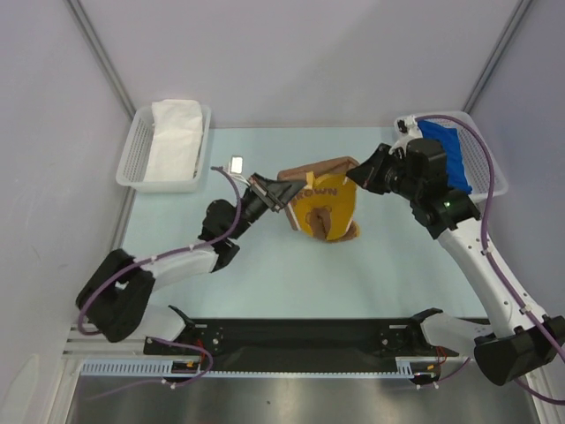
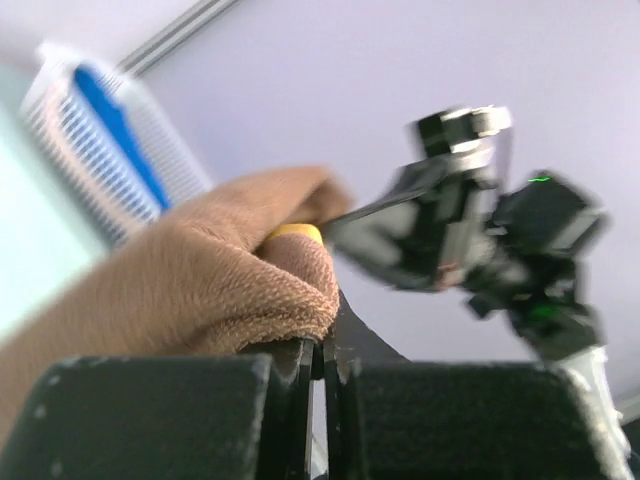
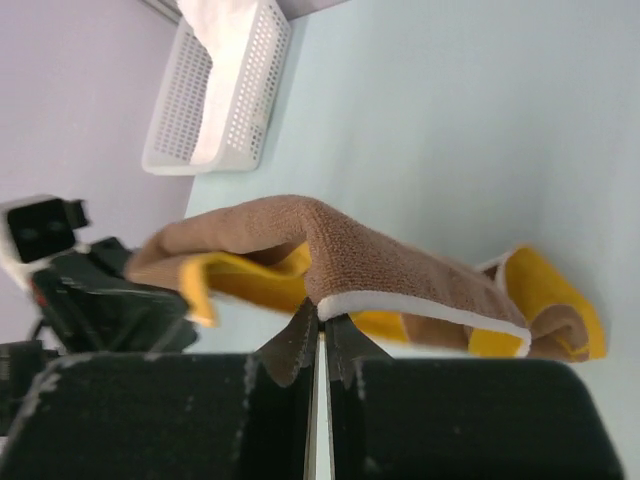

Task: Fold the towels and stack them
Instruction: Move the towel to the center of the board

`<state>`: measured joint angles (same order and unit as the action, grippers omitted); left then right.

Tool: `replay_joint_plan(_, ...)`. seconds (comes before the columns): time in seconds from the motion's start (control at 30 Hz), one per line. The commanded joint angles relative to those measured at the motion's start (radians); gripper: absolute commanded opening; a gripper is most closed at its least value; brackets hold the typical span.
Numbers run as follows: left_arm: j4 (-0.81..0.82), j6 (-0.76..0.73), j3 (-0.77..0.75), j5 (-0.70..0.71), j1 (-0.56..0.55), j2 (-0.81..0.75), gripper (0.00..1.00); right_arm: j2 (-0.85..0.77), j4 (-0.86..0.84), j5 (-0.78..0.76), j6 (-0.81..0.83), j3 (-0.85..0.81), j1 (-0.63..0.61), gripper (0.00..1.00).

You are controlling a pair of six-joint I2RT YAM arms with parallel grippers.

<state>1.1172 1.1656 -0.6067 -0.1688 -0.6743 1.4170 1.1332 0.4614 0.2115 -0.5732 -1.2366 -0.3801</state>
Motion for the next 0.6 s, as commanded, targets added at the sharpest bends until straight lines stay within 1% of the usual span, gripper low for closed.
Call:
replay_joint_plan(0.0, -0.265, -0.104, -0.132, -0.072, 0.044, -0.142, 0.0, -0.003, -0.082, 0.124, 0.003, -0.07, 0.042, 0.0)
replay_joint_plan(0.03, -0.375, -0.113, -0.163, -0.078, 0.054, -0.156, 0.0, 0.008, -0.095, 0.147, -0.01, -0.075, 0.053, 0.0)
replay_joint_plan(0.13, -0.491, -0.113, -0.275, -0.129, 0.108, -0.174, 0.0, 0.043, -0.168, 0.23, -0.056, -0.09, 0.093, 0.0)
replay_joint_plan(0.2, -0.531, -0.113, -0.312, -0.152, 0.155, -0.171, 0.0, 0.069, -0.205, 0.271, -0.086, -0.116, 0.125, 0.0)
replay_joint_plan(0.27, -0.598, -0.116, -0.385, -0.185, 0.189, -0.153, 0.0, 0.124, -0.257, 0.31, -0.115, -0.144, 0.159, 0.0)
replay_joint_plan(0.3, -0.614, -0.1, -0.409, -0.202, 0.229, -0.124, 0.0, 0.149, -0.274, 0.36, -0.132, -0.159, 0.176, 0.0)
replay_joint_plan(0.33, -0.611, -0.084, -0.459, -0.259, 0.248, -0.101, 0.0, 0.205, -0.296, 0.394, -0.184, -0.19, 0.214, 0.0)
replay_joint_plan(0.37, -0.614, -0.064, -0.493, -0.28, 0.266, -0.078, 0.0, 0.235, -0.372, 0.428, -0.213, -0.204, 0.23, 0.0)
replay_joint_plan(0.4, -0.628, -0.06, -0.531, -0.305, 0.301, -0.055, 0.0, 0.27, -0.404, 0.474, -0.24, -0.225, 0.242, 0.0)
replay_joint_plan(0.43, -0.664, -0.057, -0.61, -0.322, 0.317, -0.005, 0.0, 0.307, -0.424, 0.497, -0.261, -0.251, 0.25, 0.0)
replay_joint_plan(0.47, -0.672, -0.057, -0.655, -0.36, 0.331, 0.023, 0.0, 0.386, -0.481, 0.521, -0.299, -0.32, 0.26, 0.0)
replay_joint_plan(0.5, -0.695, -0.053, -0.707, -0.383, 0.361, 0.061, 0.0, 0.423, -0.506, 0.557, -0.322, -0.355, 0.262, 0.0)
replay_joint_plan(0.53, -0.718, -0.041, -0.81, -0.406, 0.375, 0.13, 0.0, 0.46, -0.521, 0.571, -0.341, -0.394, 0.264, 0.0)
replay_joint_plan(0.57, -0.717, -0.005, -0.861, -0.47, 0.389, 0.173, 0.0, 0.538, -0.55, 0.588, -0.391, -0.482, 0.271, 0.0)
